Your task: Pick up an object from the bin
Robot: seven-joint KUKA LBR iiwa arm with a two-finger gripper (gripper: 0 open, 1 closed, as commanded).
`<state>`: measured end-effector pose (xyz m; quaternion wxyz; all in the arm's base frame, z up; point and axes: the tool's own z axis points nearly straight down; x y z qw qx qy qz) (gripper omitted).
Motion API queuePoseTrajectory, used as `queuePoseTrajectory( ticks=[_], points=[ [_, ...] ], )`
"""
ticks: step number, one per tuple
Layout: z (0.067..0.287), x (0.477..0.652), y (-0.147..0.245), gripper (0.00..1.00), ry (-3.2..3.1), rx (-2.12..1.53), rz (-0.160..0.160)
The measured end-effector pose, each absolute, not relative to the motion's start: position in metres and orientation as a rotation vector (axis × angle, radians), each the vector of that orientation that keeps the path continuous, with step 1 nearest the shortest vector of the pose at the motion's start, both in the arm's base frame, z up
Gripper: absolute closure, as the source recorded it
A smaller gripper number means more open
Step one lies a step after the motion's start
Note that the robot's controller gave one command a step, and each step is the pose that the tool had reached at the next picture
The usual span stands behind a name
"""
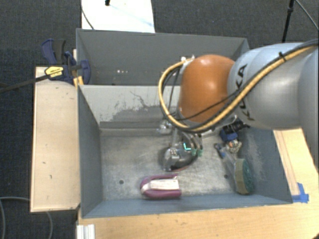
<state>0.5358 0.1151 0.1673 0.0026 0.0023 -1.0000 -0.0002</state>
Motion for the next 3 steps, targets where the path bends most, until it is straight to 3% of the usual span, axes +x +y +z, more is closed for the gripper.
queuePoseTrajectory(
  ticks=[1,2,3],
  points=[
    [0.072,0.562,0.047,0.00,-3.137,0.255,-0.005],
    [0.136,0.565,-0.012,0.00,-2.934,1.142,0.004],
    [0.075,0.562,0.036,0.00,-2.818,1.395,-0.004]
  ],
)
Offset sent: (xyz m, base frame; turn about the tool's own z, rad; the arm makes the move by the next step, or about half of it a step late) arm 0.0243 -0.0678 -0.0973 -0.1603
